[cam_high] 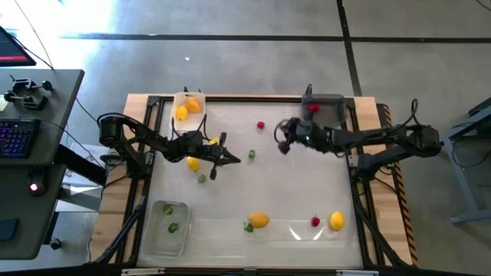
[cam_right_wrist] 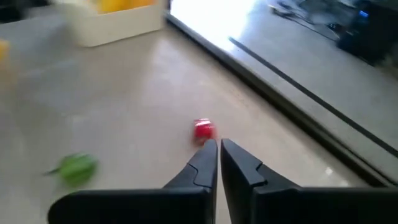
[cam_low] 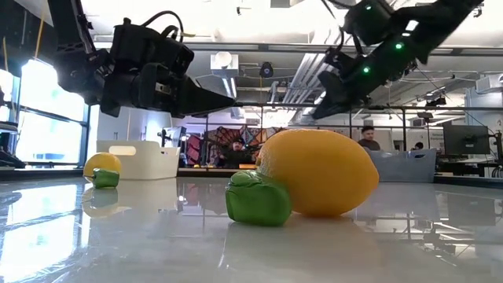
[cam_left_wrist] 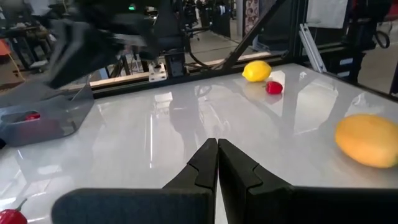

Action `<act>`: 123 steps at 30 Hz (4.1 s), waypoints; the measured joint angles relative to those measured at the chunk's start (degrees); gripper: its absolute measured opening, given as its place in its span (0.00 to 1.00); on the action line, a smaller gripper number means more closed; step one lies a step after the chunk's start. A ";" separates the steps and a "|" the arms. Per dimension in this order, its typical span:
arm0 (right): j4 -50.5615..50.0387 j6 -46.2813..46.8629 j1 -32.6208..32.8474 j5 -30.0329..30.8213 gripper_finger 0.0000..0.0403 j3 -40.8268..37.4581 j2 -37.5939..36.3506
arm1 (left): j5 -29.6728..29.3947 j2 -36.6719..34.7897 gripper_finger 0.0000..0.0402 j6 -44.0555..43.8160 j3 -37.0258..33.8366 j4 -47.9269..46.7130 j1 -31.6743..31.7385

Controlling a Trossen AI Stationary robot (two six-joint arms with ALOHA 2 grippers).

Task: Sort produce into baskets
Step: Put the lemon into the white bin

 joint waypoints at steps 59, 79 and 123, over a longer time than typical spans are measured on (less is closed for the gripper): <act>-2.72 1.46 14.12 1.81 0.01 -1.38 0.11 | -43.66 1.01 0.65 26.95 30.87 -124.31 -21.89; -2.92 0.87 14.12 1.81 0.01 -1.37 0.13 | -43.80 -0.52 0.33 25.83 31.97 -125.65 -17.83; -4.21 1.68 14.12 1.65 0.01 -1.37 0.15 | -27.85 0.99 0.34 -3.28 45.75 -117.40 33.94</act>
